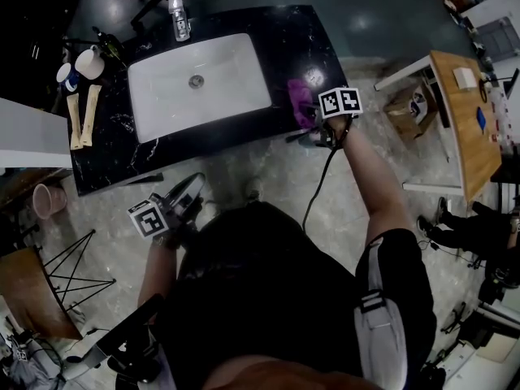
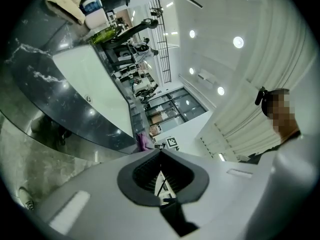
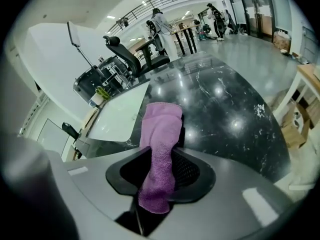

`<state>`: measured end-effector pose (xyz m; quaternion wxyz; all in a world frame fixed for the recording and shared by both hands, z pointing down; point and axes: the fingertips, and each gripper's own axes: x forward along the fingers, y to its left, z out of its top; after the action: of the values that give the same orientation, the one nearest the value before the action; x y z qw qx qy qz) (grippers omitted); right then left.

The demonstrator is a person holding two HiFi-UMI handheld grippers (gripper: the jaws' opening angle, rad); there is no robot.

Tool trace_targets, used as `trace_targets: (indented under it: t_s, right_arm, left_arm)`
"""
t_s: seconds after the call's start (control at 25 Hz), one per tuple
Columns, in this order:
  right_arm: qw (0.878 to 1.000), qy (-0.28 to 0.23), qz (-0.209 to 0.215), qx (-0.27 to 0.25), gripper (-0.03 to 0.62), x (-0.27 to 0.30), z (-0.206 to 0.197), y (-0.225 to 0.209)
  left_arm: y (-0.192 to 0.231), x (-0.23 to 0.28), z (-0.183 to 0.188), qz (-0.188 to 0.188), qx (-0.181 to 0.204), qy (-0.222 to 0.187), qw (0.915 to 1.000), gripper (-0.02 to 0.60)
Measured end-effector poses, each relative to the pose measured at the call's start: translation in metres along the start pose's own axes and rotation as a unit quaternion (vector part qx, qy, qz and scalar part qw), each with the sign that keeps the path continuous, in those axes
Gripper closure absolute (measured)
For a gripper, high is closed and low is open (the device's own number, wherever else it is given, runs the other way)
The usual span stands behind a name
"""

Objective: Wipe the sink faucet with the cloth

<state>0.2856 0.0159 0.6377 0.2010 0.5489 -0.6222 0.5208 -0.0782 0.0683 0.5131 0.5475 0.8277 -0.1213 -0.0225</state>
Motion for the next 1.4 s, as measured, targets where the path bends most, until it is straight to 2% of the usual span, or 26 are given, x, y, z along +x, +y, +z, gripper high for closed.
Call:
trace_targets:
  t_s: [0.12, 0.16, 0.28, 0.32, 0.36, 0.44, 0.56, 0.6, 0.68, 0.8, 0.88, 0.96, 1.08, 1.2, 1.4]
  right_arm:
    - [1.0, -0.015, 0.002, -0.022, 0.384, -0.015, 0.004, 0.005]
    - [0.999, -0.028, -0.005, -0.038, 0.381, -0.025, 0.009, 0.007]
    - [0.988, -0.106, -0.051, -0.095, 0.425, -0.07, 0.035, 0.013]
    - [0.983, -0.14, -0.055, -0.109, 0.511, -0.087, 0.044, 0.022]
    - [0.977, -0.176, -0.042, -0.117, 0.581, -0.102, 0.052, 0.038]
    - [0.964, -0.238, 0.034, -0.109, 0.582, -0.126, 0.057, 0.086]
    - [0.938, -0.291, 0.182, -0.047, 0.582, -0.133, 0.029, 0.166]
    - [0.932, -0.29, 0.216, -0.035, 0.582, -0.125, 0.011, 0.192]
    - [0.932, -0.257, 0.254, -0.041, 0.582, -0.101, -0.032, 0.237]
    - [0.94, -0.174, 0.277, -0.095, 0.582, -0.067, -0.098, 0.287]
    - [0.939, -0.137, 0.287, -0.134, 0.582, -0.056, -0.119, 0.305]
    - [0.935, -0.121, 0.294, -0.159, 0.582, -0.053, -0.123, 0.313]
    - [0.933, -0.111, 0.296, -0.17, 0.582, -0.049, -0.124, 0.319]
    - [0.936, -0.114, 0.295, -0.155, 0.582, -0.049, -0.122, 0.317]
    - [0.937, -0.113, 0.301, -0.136, 0.582, -0.047, -0.116, 0.315]
  left_arm:
    - [-0.004, 0.001, -0.002, -0.003, 0.004, 0.002, 1.0, 0.581]
    - [-0.005, 0.002, -0.002, -0.004, 0.006, 0.002, 1.0, 0.58]
    - [-0.007, 0.004, -0.002, -0.007, 0.01, 0.003, 0.9999, 0.58]
    - [-0.007, 0.005, -0.002, -0.007, 0.012, 0.003, 0.9999, 0.58]
    - [-0.006, 0.005, -0.002, -0.007, 0.013, 0.005, 0.9999, 0.58]
    - [-0.008, 0.009, -0.004, -0.011, 0.014, 0.012, 0.9998, 0.58]
    - [-0.012, 0.016, -0.007, -0.023, 0.023, 0.024, 0.9992, 0.58]
    - [-0.013, 0.018, -0.009, -0.027, 0.029, 0.028, 0.9988, 0.58]
    - [-0.018, 0.021, -0.011, -0.029, 0.043, 0.039, 0.9979, 0.58]
    - [-0.025, 0.023, -0.014, -0.029, 0.068, 0.059, 0.9955, 0.58]
    - [-0.027, 0.023, -0.015, -0.031, 0.082, 0.067, 0.9939, 0.58]
    - [-0.03, 0.023, -0.017, -0.033, 0.096, 0.074, 0.9921, 0.581]
    - [-0.035, 0.023, -0.02, -0.034, 0.116, 0.086, 0.989, 0.58]
    - [-0.037, 0.022, -0.02, -0.032, 0.129, 0.087, 0.9873, 0.58]
    - [-0.034, 0.018, -0.019, -0.03, 0.127, 0.08, 0.9882, 0.58]
